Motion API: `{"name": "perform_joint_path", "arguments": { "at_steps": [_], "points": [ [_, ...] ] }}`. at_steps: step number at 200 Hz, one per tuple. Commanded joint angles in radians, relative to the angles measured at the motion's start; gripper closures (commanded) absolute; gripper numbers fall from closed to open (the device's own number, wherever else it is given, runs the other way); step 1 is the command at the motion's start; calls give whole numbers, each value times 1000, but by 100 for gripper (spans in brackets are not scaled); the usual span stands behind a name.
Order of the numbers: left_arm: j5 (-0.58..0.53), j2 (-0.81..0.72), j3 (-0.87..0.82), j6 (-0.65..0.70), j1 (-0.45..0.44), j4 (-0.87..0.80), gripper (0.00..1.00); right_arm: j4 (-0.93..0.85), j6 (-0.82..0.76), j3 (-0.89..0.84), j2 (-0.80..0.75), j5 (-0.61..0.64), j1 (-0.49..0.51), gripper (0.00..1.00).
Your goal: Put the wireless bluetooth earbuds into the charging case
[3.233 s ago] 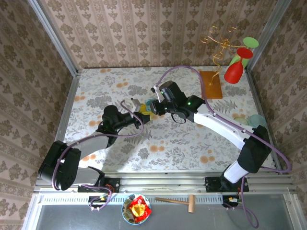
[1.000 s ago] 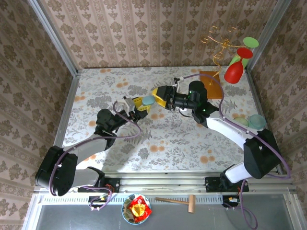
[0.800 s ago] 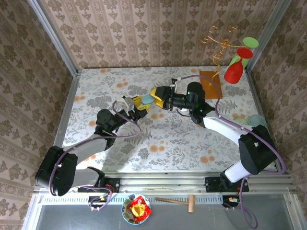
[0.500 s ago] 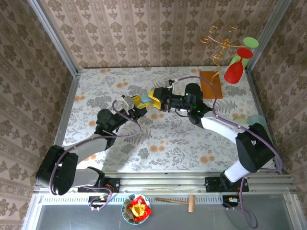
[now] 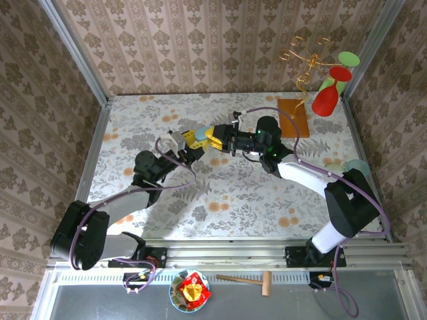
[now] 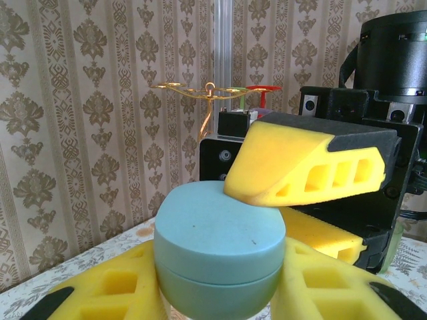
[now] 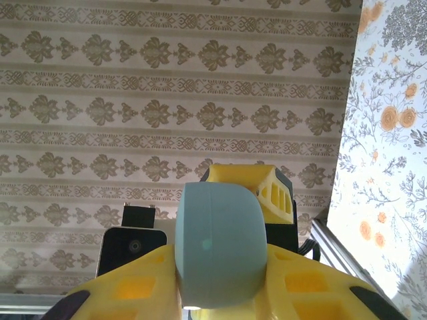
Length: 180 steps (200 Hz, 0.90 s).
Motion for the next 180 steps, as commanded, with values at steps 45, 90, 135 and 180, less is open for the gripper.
{"name": "perform_joint_path", "arguments": {
  "at_steps": [45, 90, 135, 180],
  "points": [
    [54, 5, 24, -10, -2, 18, 48, 42, -15, -8, 20, -5, -10, 78],
    [59, -16, 8, 0, -2, -7, 23, 5, -51, -23, 21, 11, -35, 77],
    [49, -77, -39, 104, -9, -188, 3, -135, -180, -59, 19, 69, -84, 77],
    [5, -114, -43, 309, -48, -496, 0, -307, -323, -133, 54, 172, -130, 78]
  ]
}}
